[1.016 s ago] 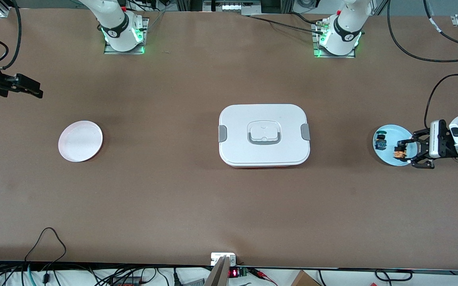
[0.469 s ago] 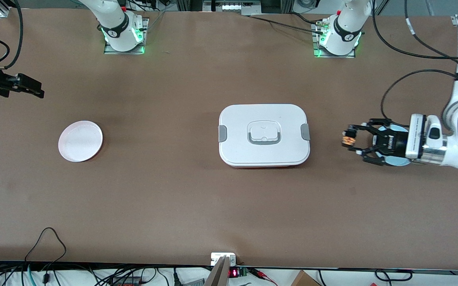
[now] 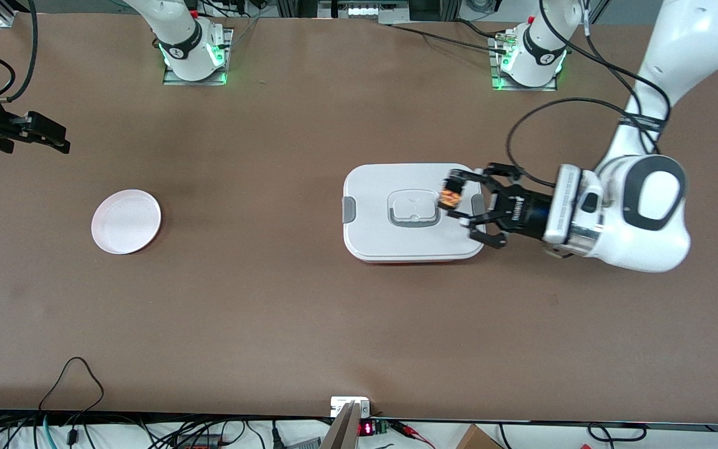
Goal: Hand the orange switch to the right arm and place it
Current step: 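Carry the orange switch with the left gripper while the right gripper approaches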
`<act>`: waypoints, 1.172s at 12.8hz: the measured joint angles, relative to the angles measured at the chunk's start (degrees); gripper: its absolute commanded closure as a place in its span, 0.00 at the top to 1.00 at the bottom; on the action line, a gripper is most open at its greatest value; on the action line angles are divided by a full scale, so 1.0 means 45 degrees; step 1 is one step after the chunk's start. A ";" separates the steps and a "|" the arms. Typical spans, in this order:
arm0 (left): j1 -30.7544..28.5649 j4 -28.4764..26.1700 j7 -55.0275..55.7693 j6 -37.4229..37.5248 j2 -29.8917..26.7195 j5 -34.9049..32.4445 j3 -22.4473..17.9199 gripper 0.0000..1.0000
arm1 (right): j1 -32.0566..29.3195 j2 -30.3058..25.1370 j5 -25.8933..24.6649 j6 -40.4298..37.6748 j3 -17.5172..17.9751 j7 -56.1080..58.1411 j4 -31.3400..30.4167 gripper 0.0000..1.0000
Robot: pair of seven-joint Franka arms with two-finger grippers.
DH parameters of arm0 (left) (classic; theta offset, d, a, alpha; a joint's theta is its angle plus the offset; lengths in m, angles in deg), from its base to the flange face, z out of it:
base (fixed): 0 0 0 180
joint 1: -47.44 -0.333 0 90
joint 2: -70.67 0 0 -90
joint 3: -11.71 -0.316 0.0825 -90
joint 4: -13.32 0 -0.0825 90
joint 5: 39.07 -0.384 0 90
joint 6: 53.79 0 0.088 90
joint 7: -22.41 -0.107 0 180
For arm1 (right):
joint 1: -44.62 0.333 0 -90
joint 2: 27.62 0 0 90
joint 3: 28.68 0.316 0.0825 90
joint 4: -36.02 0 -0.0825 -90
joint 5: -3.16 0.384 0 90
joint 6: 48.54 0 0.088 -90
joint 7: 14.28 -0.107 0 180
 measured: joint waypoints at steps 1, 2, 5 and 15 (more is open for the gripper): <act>0.0131 0.0050 0.0520 -0.1282 -0.0130 0.0197 0.0727 0.00 | -0.0055 0.0006 0.0712 0.0000 -0.0082 0.0000 0.0000 1.00; 0.0170 0.0078 0.1060 -0.2586 -0.0248 0.0235 0.1560 0.00 | -0.0141 0.0012 0.1662 0.0000 -0.0138 0.0000 0.0000 1.00; 0.0588 0.0074 0.2028 -0.6172 -0.0453 0.0356 0.3851 0.03 | -0.0264 0.0180 0.4943 -0.0027 -0.0200 0.0000 -0.0010 1.00; 0.2966 0.0061 0.2210 -1.1555 -0.0505 0.1644 0.4891 0.00 | -0.0616 0.2616 1.3370 -0.1223 -0.0202 0.0084 -0.0162 1.00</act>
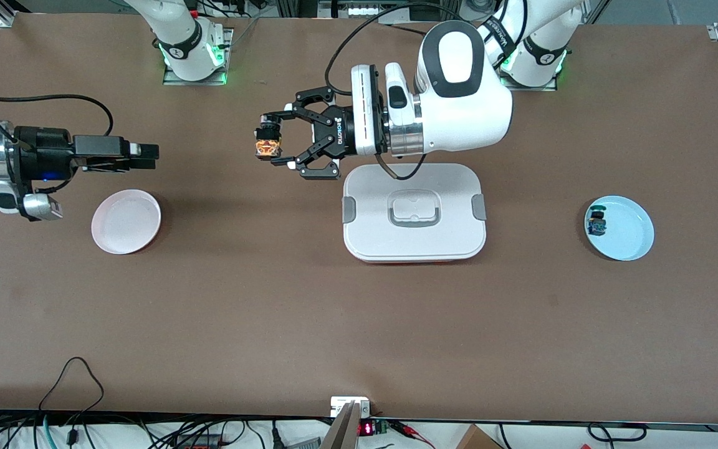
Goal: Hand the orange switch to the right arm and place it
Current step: 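Carry the orange switch with the left gripper while the right gripper approaches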
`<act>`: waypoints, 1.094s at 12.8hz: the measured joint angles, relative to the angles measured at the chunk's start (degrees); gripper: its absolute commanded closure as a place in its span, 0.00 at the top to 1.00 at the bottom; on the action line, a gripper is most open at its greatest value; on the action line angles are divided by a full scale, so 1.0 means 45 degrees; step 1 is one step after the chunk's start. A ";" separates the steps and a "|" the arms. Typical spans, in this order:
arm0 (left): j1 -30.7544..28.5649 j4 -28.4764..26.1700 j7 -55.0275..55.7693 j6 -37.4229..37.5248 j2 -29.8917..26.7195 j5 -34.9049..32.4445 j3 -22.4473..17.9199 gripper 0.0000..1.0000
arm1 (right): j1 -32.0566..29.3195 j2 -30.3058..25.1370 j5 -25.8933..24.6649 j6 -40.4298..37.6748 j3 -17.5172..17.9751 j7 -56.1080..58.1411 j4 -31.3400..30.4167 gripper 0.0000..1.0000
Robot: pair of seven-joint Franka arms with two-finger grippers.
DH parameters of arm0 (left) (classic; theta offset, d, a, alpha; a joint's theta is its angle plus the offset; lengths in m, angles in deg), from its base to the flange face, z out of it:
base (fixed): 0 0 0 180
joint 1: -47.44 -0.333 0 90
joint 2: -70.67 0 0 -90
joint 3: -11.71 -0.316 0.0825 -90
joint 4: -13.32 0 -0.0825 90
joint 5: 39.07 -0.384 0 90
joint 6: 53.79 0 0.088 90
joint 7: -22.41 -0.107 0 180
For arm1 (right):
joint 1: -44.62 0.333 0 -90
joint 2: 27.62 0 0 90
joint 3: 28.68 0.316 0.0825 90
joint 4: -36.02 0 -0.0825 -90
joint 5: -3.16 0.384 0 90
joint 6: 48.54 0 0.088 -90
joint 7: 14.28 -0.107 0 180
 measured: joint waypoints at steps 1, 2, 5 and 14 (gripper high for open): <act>-0.0003 0.0001 0.0001 -0.0014 -0.0001 0.0000 0.0000 0.00 | 0.0005 0.0117 0.0278 -0.0021 0.0018 0.0036 -0.0001 1.00; -0.0003 0.0001 0.0001 -0.0018 0.0000 0.0000 0.0000 0.00 | 0.0012 0.0219 0.0603 -0.0059 0.0040 0.0039 0.0000 1.00; -0.0003 0.0001 0.0004 -0.0023 -0.0001 0.0000 0.0000 0.00 | 0.0014 0.0670 0.1735 -0.0266 0.0071 0.0339 -0.0023 1.00; 0.0011 0.0001 0.0028 -0.0023 0.0000 0.0000 0.0004 0.00 | 0.0827 0.0452 0.5129 -0.0098 0.0200 0.0414 -0.2306 1.00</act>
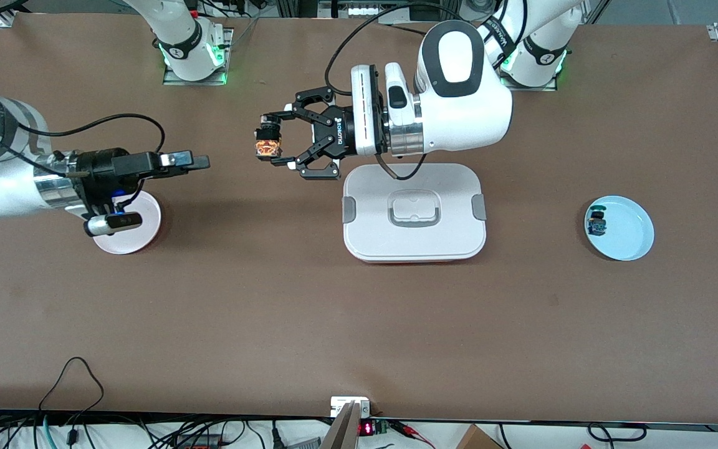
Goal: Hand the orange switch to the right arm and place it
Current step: 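Carry the orange switch with the left gripper while the right gripper approaches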
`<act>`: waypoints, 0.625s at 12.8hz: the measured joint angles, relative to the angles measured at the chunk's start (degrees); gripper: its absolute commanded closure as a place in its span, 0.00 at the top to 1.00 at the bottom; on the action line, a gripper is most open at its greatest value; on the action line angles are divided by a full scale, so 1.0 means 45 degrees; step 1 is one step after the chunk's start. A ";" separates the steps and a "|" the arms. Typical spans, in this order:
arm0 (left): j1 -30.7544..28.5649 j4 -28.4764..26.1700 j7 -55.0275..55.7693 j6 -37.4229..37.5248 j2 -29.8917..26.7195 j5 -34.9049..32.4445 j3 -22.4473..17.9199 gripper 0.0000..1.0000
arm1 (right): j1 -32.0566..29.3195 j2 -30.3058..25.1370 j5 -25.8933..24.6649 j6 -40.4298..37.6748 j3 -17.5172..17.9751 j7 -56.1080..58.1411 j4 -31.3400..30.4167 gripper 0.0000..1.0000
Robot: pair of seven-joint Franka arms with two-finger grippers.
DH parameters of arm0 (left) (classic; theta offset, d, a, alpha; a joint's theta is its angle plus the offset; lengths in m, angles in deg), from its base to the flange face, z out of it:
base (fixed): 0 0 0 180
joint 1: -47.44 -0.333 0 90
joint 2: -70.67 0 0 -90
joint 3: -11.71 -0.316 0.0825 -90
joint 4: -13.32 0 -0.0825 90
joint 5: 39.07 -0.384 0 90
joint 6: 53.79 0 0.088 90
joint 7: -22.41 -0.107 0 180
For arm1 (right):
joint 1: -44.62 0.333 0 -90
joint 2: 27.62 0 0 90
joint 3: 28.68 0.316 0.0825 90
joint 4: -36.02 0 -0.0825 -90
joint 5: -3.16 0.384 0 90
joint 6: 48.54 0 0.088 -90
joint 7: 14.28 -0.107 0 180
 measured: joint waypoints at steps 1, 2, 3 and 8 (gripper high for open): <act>-0.0001 0.0000 0.0000 -0.0001 0.0000 0.0000 0.0000 0.00 | 0.0227 -0.0265 0.0024 0.0250 0.0015 -0.0002 -0.0185 1.00; -0.0004 0.0001 0.0000 -0.0003 0.0000 0.0000 0.0000 0.00 | 0.0442 -0.0538 0.0104 0.0509 0.0037 -0.0007 -0.0395 1.00; -0.0005 0.0000 0.0000 -0.0005 0.0000 0.0000 0.0000 0.00 | 0.0624 -0.0725 0.0244 0.0705 0.0050 -0.0009 -0.0569 1.00; -0.0005 0.0001 0.0000 -0.0005 0.0000 0.0000 0.0000 0.00 | 0.1248 -0.0868 0.1008 0.1438 0.0061 -0.0010 -0.0954 1.00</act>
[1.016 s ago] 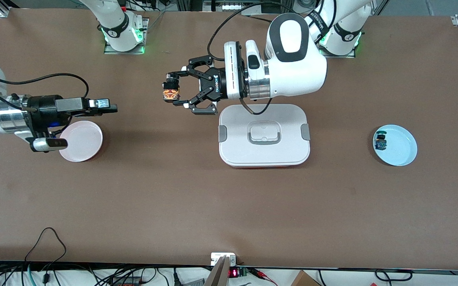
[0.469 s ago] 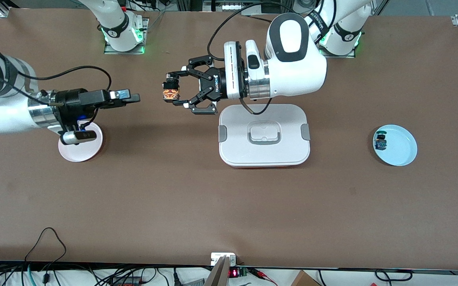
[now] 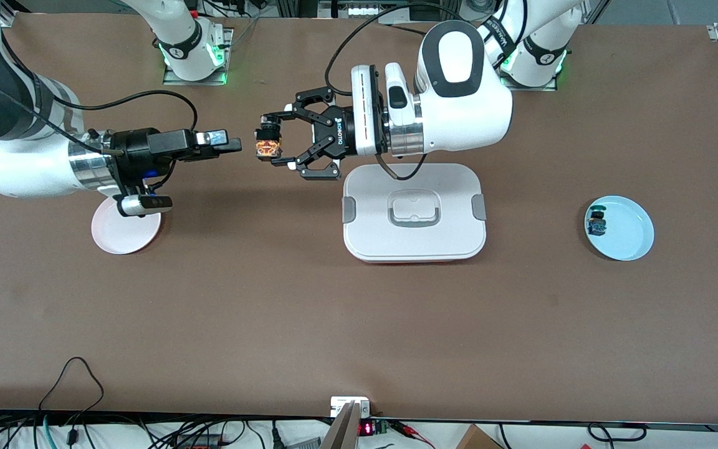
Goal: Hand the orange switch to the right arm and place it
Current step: 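Carry the orange switch with the left gripper while the right gripper approaches, then grasp the orange switch with the right gripper from the left gripper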
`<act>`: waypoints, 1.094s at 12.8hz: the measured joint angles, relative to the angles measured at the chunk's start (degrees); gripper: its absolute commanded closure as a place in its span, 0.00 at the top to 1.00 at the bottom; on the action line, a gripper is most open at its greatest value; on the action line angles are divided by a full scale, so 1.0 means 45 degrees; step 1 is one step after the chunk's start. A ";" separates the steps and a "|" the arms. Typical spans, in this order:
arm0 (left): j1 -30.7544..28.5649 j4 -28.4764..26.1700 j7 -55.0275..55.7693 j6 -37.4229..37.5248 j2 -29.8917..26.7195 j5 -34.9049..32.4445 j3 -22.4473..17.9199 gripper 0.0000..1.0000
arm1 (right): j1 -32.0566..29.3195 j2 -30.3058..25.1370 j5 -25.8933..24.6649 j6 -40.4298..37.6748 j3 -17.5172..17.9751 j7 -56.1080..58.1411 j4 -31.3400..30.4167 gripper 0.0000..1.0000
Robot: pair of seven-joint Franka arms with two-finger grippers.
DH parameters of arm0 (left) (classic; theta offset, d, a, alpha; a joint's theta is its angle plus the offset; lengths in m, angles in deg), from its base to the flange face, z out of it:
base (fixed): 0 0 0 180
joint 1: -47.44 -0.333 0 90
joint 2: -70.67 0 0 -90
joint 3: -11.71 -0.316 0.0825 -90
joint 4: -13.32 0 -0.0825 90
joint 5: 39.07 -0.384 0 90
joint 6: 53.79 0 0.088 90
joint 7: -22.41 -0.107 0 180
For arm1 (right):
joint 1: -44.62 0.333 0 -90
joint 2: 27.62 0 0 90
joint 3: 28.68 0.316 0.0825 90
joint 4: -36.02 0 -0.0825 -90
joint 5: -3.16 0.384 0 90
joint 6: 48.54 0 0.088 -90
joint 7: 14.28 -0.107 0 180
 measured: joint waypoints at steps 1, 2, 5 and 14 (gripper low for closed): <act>0.0000 0.0000 0.0000 0.0000 0.0000 0.0000 0.0000 0.00 | 0.0122 0.0005 0.0159 0.0210 0.0000 0.0000 -0.0037 1.00; 0.0000 0.0000 0.0000 0.0000 0.0000 0.0000 0.0000 0.00 | 0.0263 0.0005 0.0243 0.0447 0.0001 0.0000 -0.0038 1.00; 0.0000 0.0000 0.0000 0.0000 0.0000 0.0000 0.0000 0.00 | 0.0608 0.0013 0.0636 0.0787 0.0005 0.0000 -0.0043 1.00; 0.0001 0.0000 0.0000 0.0000 0.0000 0.0000 0.0000 0.00 | 0.1243 0.0084 0.0761 0.1155 0.0012 0.0000 -0.0085 0.96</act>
